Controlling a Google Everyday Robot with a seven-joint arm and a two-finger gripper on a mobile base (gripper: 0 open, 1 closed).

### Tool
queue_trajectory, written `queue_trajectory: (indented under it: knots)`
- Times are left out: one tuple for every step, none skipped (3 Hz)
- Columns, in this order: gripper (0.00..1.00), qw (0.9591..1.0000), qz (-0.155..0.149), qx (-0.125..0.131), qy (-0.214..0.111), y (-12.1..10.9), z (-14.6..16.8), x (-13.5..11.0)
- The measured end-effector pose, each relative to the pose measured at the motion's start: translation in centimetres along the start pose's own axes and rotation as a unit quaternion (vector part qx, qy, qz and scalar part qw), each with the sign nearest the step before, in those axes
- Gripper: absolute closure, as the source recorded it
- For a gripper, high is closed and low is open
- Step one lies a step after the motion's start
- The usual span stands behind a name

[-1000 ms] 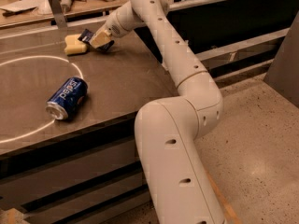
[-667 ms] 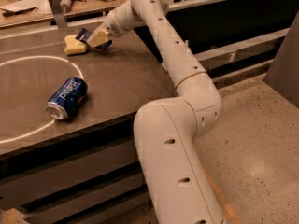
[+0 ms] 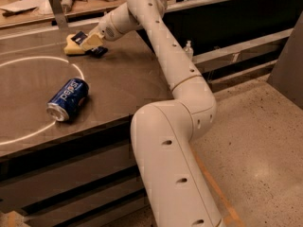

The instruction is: Move rxbar blueberry near sponge

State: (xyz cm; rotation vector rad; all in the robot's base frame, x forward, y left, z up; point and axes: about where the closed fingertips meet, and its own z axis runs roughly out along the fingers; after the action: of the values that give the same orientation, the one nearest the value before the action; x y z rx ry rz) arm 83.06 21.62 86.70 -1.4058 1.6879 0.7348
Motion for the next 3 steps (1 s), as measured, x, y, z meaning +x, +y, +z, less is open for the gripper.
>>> queue_trajectory:
  knots:
    - [0.0,0.9997,0.013,-0.019,-0.004,0.7,0.5,0.3]
    - [0.0,0.9997,0.022,-0.014,0.0,0.5,-0.5,0.5]
    - [0.0,0.9996,0.022,0.011,0.014,-0.4,-2.8,0.5]
